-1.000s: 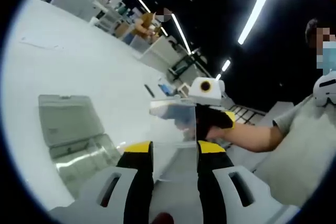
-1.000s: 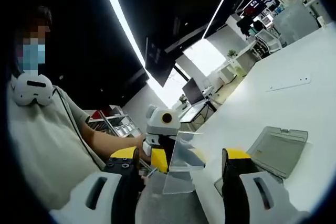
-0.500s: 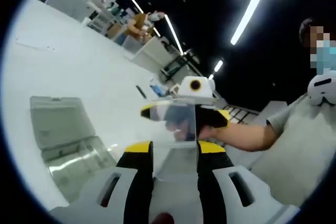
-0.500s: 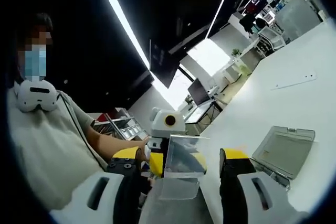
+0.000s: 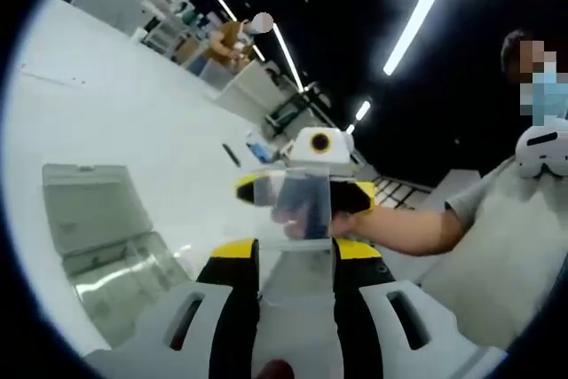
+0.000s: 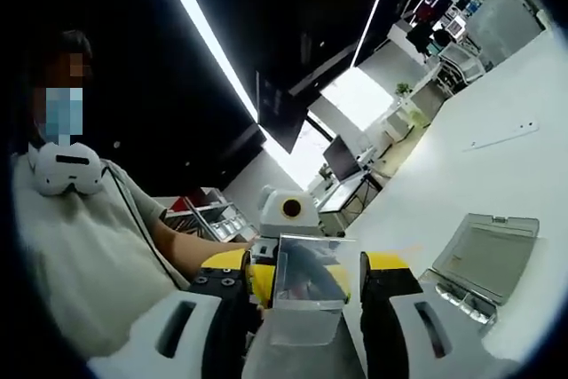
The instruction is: Insert the divider into the dual guide fixture by aligning both edges with the guide slots and pushing it downward to the bottom, including one-sided entry, uneven engagement, binding, and posture correction.
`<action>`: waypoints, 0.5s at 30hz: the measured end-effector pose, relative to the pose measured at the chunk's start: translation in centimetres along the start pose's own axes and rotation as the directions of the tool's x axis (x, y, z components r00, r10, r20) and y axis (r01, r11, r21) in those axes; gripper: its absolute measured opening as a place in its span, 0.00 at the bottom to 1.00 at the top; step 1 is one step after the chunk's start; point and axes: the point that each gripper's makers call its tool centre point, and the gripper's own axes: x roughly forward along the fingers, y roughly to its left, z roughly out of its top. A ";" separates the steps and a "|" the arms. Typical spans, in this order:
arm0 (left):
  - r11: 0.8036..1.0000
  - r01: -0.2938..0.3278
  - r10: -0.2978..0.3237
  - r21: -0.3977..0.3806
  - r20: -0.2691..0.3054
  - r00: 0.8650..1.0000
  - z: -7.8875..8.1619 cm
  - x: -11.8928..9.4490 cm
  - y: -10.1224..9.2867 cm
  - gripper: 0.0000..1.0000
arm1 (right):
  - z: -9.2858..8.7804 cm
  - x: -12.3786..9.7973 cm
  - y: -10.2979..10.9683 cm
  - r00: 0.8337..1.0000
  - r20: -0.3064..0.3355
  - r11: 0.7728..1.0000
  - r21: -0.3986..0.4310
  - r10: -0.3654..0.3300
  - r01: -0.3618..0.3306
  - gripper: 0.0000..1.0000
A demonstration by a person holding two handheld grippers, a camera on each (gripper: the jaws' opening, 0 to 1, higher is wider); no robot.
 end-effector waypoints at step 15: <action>1.000 0.012 -0.012 0.001 -0.003 1.000 -0.2 0.1 -0.3 0.29 | -0.2 -0.1 -0.2 1.000 -0.001 1.000 0.018 -0.010 0.010 0.35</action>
